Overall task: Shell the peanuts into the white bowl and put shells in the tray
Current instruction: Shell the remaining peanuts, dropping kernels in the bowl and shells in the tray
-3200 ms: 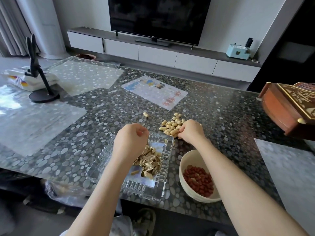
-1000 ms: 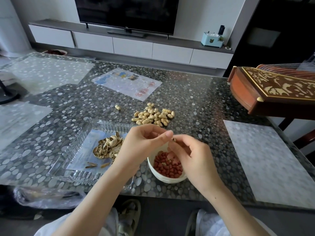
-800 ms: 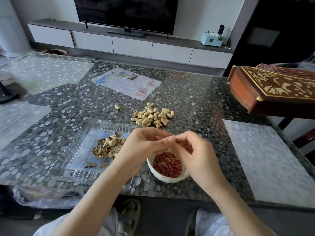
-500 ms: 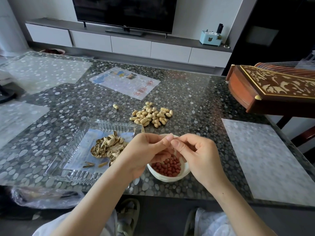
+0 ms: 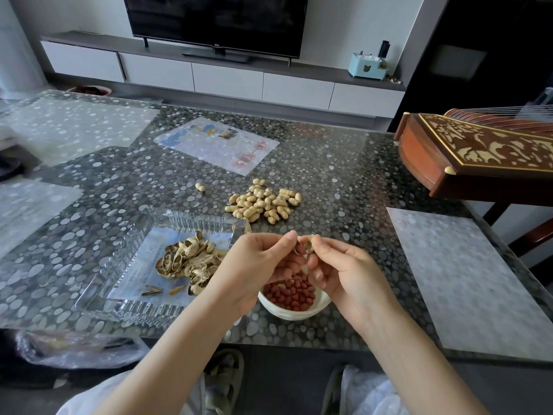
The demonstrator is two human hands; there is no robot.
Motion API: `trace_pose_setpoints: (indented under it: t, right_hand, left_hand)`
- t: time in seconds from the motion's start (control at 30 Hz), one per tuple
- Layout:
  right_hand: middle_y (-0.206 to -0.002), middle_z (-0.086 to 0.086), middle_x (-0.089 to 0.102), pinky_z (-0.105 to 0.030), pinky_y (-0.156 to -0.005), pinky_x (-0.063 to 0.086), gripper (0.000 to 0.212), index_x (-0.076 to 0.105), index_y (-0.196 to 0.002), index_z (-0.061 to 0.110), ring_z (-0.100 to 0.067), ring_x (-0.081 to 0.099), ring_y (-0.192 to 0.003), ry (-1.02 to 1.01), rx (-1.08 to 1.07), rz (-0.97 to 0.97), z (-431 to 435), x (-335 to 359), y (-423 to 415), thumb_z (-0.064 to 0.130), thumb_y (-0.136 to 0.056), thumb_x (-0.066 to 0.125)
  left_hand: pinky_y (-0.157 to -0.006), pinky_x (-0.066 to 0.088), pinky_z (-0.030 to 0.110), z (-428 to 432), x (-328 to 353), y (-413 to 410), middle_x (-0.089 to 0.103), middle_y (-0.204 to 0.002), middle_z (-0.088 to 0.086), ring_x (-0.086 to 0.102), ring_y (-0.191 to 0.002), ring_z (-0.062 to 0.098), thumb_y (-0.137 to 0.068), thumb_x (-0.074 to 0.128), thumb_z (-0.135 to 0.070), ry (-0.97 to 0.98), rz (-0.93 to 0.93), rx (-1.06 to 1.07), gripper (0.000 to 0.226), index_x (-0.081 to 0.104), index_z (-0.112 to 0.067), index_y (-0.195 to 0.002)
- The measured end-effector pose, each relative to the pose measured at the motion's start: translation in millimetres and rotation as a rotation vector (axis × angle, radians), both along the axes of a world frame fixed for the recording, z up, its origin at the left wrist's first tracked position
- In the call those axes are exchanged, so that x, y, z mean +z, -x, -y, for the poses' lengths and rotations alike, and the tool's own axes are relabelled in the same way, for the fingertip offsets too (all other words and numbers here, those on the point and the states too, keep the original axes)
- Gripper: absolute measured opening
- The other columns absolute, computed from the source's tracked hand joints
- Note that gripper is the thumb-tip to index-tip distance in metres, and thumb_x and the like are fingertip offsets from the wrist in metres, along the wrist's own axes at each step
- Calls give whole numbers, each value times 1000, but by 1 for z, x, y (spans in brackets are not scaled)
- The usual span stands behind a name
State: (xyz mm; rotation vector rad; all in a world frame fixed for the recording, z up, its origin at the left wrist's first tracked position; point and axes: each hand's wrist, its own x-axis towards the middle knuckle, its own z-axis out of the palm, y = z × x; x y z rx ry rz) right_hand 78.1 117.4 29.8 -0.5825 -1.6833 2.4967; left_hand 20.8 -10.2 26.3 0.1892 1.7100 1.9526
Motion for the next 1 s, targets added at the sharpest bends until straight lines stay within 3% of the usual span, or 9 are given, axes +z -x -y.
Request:
trace_pose_setpoints:
  t: [0.07, 0.13, 0.27, 0.37, 0.53, 0.67, 0.8, 0.9, 1.0]
  right_hand:
    - [-58, -3, 56, -15, -44, 40, 19, 73, -85, 4, -7, 47, -47, 79, 8, 28, -2, 0, 1, 12, -90, 57]
    - [-58, -2, 56, -15, -45, 39, 18, 72, -87, 4, -7, 47, -47, 30, -16, 22, -4, -1, 2, 13, -91, 57]
    - [-58, -1, 56, -18, -49, 39, 17, 73, -85, 6, -8, 47, -51, -241, -87, -16, -10, -3, 1, 14, -91, 59]
    - [-58, -1, 58, -17, -46, 37, 17, 73, -85, 7, -8, 47, -49, -353, -86, -31, -13, -4, 0, 15, -92, 60]
    - [-61, -1, 61, -18, -49, 41, 15, 74, -89, 10, -8, 51, -53, -438, -42, -77, -8, -1, 3, 15, -92, 60]
    - [-66, -1, 65, -23, -54, 45, 12, 74, -91, 14, -10, 57, -59, -510, 74, -156, 8, 3, 19, 14, -91, 61]
    - [-70, 1, 68, -16, -55, 47, 14, 72, -96, 13, -7, 60, -59, -823, 221, -233, 37, 2, 45, 17, -93, 59]
    - [-77, 4, 68, -21, -63, 51, 18, 71, -102, 8, -4, 58, -59, -1061, 314, -284, 60, -4, 65, 17, -94, 58]
    - [-84, 3, 69, -21, -57, 45, 32, 60, -125, 14, 2, 48, -50, -1221, 423, -224, 72, -11, 85, 22, -94, 58]
  left_hand:
    - [-57, 51, 16, -2, -1, 0, 69, -68, 4, 60, -60, 8, -90, 58, -27, 19, -5, 20, 29, 72, -5, -79]
    - [-57, 50, 16, -3, -1, 1, 68, -62, 0, 59, -57, 7, -90, 60, -29, 89, -80, 57, 30, 72, -8, -71]
    - [-56, 47, 15, 0, -4, 4, 65, -60, -4, 59, -55, 6, -88, 62, -36, 523, -594, 125, 30, 69, -16, -67]
    - [-60, 42, 16, 3, -6, 6, 62, -64, -4, 54, -56, 6, -87, 63, -36, 654, -776, 172, 28, 68, -12, -72]
    - [-43, 34, 14, 22, -3, 21, 49, -47, -3, 40, -39, 8, -87, 63, -32, 658, -772, 229, 34, 62, -8, -62]
    - [-36, 28, 11, 54, -3, 40, 56, -49, 5, 36, -36, 7, -89, 61, -32, 754, -688, 318, 38, 60, -7, -60]
    - [-42, 25, 20, 86, -10, 58, 44, -46, 1, 37, -43, 16, -89, 60, -30, 1000, -610, 355, 42, 51, -8, -55]
    - [-44, 24, 22, 97, -13, 62, 40, -46, 1, 37, -44, 18, -89, 61, -35, 1095, -554, 343, 48, 39, -12, -52]
    - [-44, 25, 23, 103, -14, 62, 45, -50, 0, 41, -47, 15, -89, 59, -40, 1131, -564, 337, 46, 41, -14, -56]
